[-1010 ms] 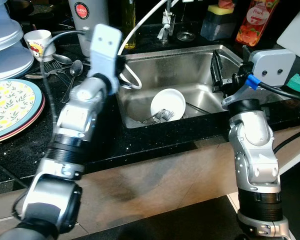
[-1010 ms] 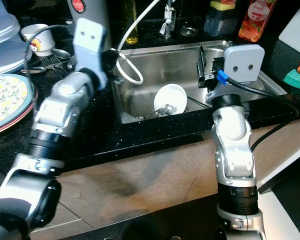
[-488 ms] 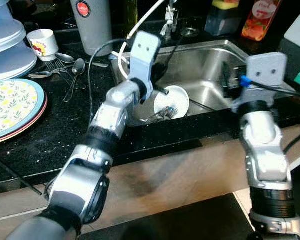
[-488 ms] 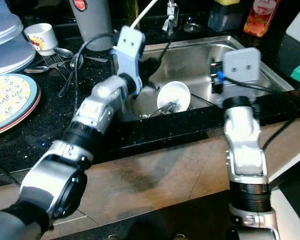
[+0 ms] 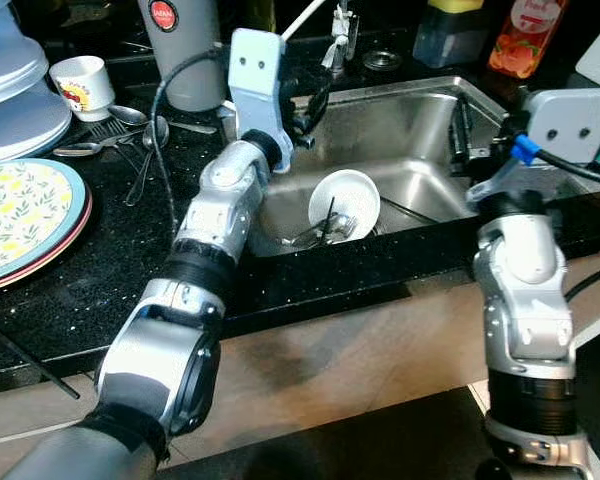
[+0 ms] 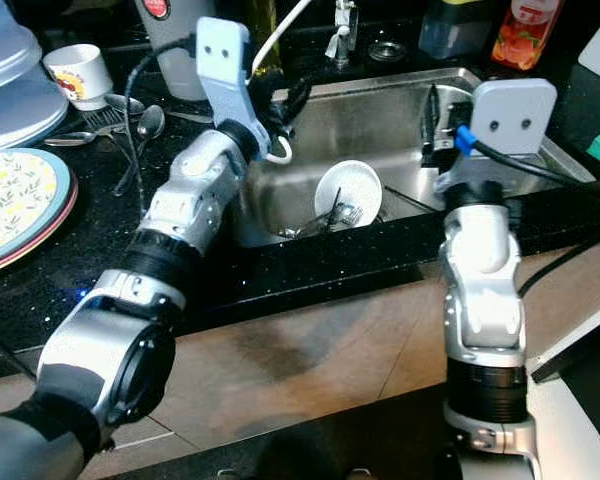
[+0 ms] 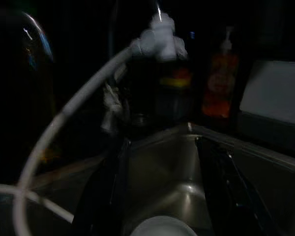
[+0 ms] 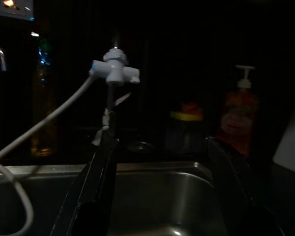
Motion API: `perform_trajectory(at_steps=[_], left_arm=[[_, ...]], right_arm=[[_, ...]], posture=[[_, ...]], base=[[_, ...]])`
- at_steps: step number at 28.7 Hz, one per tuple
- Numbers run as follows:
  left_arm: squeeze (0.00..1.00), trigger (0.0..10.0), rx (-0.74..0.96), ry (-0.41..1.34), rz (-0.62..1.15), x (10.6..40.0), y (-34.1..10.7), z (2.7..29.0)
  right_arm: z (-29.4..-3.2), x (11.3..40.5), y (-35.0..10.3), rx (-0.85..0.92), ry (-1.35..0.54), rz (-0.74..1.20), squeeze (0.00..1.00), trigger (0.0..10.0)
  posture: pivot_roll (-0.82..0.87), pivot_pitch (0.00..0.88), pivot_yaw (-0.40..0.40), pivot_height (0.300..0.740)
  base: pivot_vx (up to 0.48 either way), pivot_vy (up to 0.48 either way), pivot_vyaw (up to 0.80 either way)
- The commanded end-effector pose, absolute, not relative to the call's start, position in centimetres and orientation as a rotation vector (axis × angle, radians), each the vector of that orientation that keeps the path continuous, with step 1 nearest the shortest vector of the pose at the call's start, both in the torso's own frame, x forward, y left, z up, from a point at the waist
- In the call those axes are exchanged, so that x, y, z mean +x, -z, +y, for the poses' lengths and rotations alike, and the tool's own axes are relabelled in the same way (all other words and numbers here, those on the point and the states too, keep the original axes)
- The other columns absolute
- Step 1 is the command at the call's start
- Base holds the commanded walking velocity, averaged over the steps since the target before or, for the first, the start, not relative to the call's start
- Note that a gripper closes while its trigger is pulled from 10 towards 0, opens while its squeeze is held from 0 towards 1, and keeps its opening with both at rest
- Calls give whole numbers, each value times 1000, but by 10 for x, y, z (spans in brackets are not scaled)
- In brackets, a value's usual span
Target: Kitchen organization
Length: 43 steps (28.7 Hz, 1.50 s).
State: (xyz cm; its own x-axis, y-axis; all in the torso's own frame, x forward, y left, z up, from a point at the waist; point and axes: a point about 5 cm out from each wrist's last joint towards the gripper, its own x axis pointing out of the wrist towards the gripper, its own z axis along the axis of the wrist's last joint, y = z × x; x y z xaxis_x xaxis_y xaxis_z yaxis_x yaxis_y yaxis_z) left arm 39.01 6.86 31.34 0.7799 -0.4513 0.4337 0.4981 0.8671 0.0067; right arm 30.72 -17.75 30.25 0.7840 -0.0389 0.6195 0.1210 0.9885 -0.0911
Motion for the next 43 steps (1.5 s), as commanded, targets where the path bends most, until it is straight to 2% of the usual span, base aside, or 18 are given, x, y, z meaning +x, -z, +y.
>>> perform_trajectory(at_steps=[1, 4, 6, 9, 14, 24, 29, 31, 33, 34, 37, 43], left_arm=[[0, 10000, -113, 489, -466, 387, -319, 80], [0, 10000, -44, 444, -507, 380, -323, 91], [0, 10000, 117, 342, -483, 370, -313, 106], [0, 10000, 199, 250, -472, 359, -303, 121], [0, 10000, 225, 149, -427, 340, -286, 138], [0, 10000, 218, 152, -413, 315, -270, 129], [0, 10000, 206, 149, -461, 302, -269, 131], [0, 10000, 241, 149, -492, 296, -269, 132], [0, 10000, 268, 141, -500, 295, -269, 135], [0, 10000, 276, 113, -487, 298, -270, 149], [0, 10000, 280, 99, -477, 302, -271, 161], [0, 10000, 286, 110, -475, 307, -271, 157]], right_arm=[[-175, 302, -308, -117, 83, -705, 0, 10000], [-174, 301, -310, -111, 80, -714, 0, 10000], [-170, 300, -310, -105, 54, -716, 0, 10000], [-168, 300, -306, -104, 35, -707, 0, 10000], [-167, 301, -301, -95, 20, -692, 0, 10000], [-163, 304, -292, -108, -30, -653, 0, 10000], [-170, 304, -282, -122, 5, -618, 0, 10000], [-183, 304, -280, -154, 72, -611, 0, 10000], [-190, 303, -280, -168, 98, -610, 0, 10000], [-200, 302, -281, -206, 115, -606, 0, 10000], [-205, 301, -283, -229, 110, -602, 0, 10000], [-205, 306, -280, -192, 83, -555, 0, 10000]], posture=[[25, 136, 49, 740], [27, 134, 47, 740], [45, 131, 45, 740], [58, 130, 41, 740], [68, 117, 32, 740], [52, 94, -5, 740], [61, 90, -14, 740], [62, 85, -28, 740], [63, 85, -29, 740], [66, 86, -28, 740], [54, 73, -21, 740], [54, 60, -26, 740]], base=[[0, 0, 0], [0, 0, 0], [0, 0, 0], [0, 0, 0], [0, 0, 0], [0, 0, 0], [0, 0, 0], [0, 0, 0], [0, 0, 0], [0, 0, 0], [0, 0, 0], [0, 0, 0]])
